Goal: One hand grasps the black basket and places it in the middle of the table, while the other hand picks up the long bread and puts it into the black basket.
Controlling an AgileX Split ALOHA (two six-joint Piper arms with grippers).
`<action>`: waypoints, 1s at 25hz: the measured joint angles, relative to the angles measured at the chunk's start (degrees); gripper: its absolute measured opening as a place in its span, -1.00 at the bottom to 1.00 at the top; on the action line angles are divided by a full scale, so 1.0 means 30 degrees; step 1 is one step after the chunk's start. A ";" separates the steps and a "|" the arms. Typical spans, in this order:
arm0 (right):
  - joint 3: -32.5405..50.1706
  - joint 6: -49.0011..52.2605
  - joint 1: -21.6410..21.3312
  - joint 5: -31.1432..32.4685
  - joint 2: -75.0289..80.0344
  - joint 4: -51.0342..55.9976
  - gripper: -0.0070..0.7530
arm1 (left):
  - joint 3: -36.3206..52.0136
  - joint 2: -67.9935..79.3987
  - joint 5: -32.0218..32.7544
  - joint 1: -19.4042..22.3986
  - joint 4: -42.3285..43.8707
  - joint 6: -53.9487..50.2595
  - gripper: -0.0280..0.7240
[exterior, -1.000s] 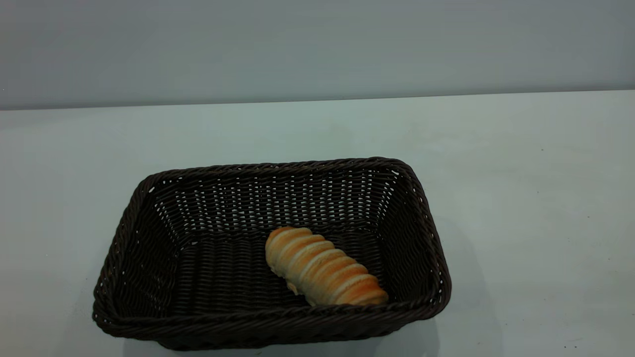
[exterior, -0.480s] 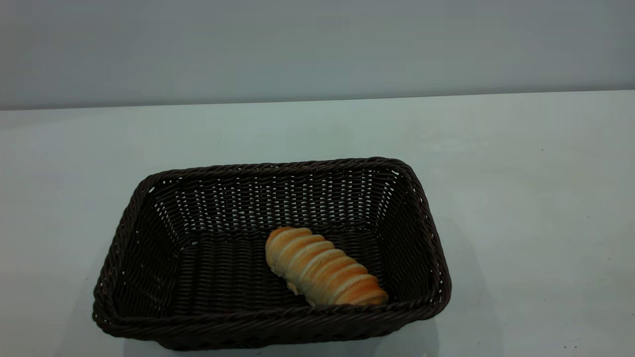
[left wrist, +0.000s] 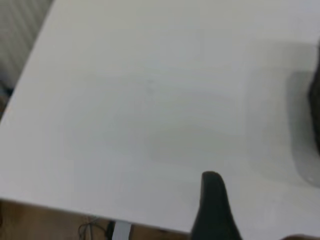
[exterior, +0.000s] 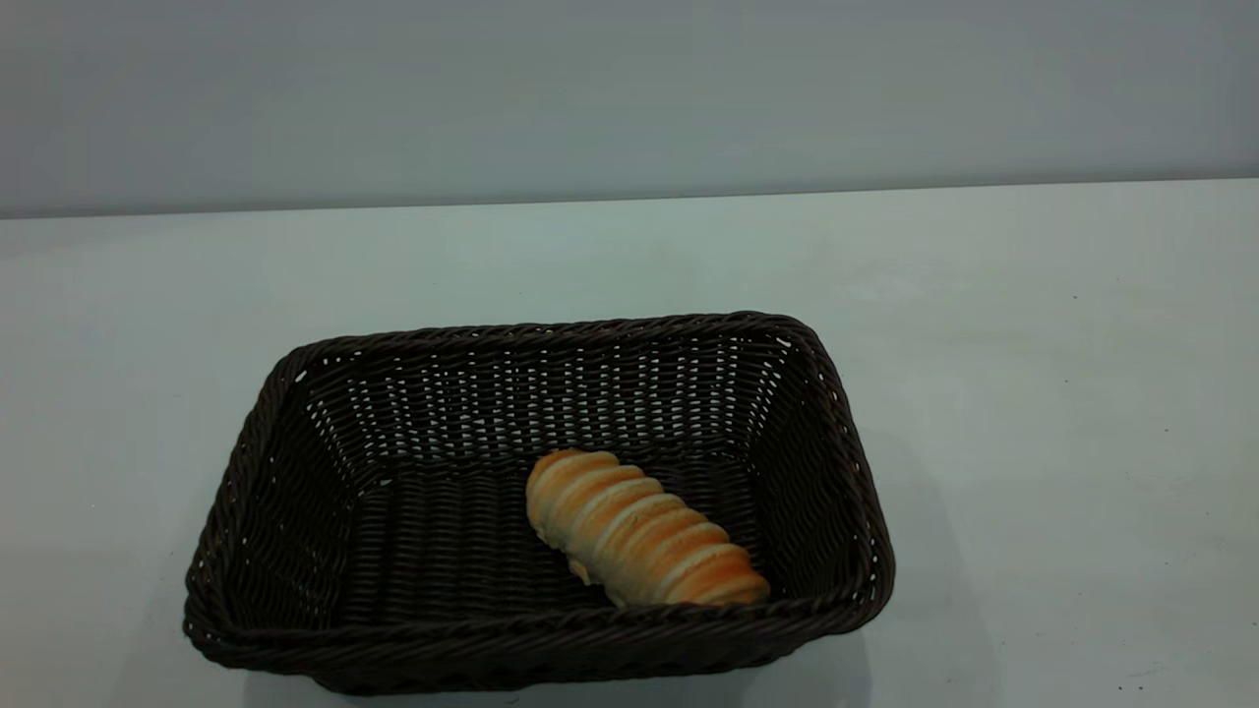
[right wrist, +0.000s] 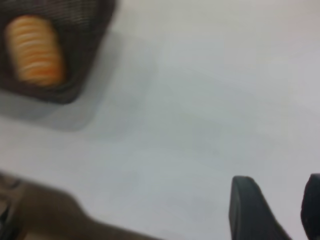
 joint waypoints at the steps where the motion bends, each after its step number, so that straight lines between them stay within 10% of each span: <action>1: 0.0000 0.0000 -0.0902 0.0000 0.0000 0.0000 -0.36 | 0.0000 0.0000 0.0000 0.0334 0.0000 0.0000 0.65; 25: 0.0000 0.0000 -0.1681 0.0000 0.0000 0.0000 -0.36 | 0.0000 0.0000 0.0000 -0.0679 0.0019 0.0000 0.65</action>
